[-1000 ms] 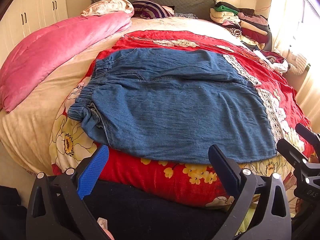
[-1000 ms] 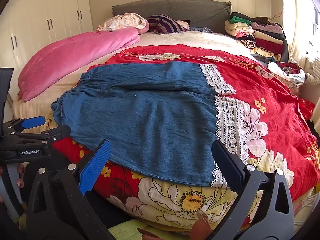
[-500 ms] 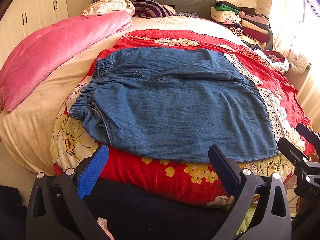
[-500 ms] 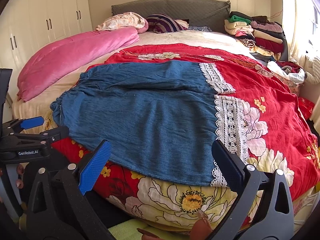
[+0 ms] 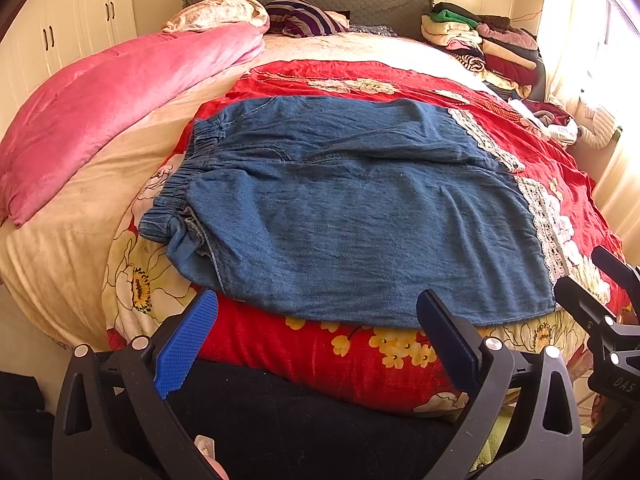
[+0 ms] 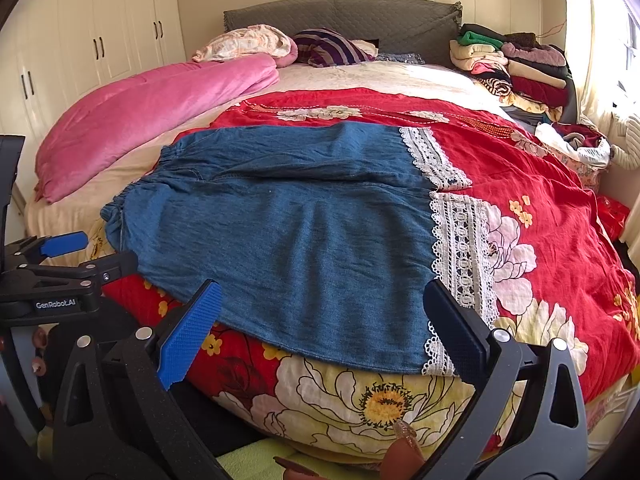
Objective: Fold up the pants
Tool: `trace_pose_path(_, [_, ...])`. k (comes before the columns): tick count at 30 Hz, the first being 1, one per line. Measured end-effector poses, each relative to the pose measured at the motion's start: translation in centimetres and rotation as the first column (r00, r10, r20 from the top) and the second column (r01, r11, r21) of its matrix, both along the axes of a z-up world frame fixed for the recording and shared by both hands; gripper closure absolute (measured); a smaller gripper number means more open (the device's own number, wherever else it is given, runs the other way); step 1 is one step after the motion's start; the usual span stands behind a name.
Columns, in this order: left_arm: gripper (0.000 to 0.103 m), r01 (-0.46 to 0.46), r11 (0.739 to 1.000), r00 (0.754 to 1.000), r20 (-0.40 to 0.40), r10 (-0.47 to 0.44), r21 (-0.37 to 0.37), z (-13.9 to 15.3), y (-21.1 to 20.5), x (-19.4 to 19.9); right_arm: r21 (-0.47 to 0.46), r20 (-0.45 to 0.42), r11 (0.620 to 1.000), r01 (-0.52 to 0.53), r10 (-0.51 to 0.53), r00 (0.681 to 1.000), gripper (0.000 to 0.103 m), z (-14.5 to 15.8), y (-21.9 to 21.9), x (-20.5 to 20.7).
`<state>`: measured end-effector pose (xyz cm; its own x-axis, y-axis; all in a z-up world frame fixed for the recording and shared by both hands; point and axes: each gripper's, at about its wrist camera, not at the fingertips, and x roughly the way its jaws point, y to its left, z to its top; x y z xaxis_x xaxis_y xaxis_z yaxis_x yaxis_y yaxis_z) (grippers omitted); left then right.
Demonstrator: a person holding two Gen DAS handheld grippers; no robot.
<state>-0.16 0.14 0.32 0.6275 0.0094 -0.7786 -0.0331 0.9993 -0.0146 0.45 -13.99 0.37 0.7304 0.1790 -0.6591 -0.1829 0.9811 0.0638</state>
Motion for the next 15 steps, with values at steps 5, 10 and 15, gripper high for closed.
trace_pose_path(5, [0.004,0.008,1.0,1.0,0.003,-0.008,-0.009,0.2,0.2,0.3,0.01,0.005,1.0,0.003,-0.003,1.0,0.008,0.4,0.0,0.4])
trace_pose_path(10, [0.004,0.016,1.0,1.0,0.017,-0.016,-0.012,1.0,0.8,1.5,-0.004,-0.013,1.0,-0.02,0.02,1.0,0.008,1.4,-0.3,2.5])
trace_pose_path(15, [0.004,0.005,1.0,0.999,0.032,-0.005,0.003,2.1,2.3,3.6,0.0,-0.022,0.999,-0.045,0.045,0.999,0.008,2.4,-0.2,5.1])
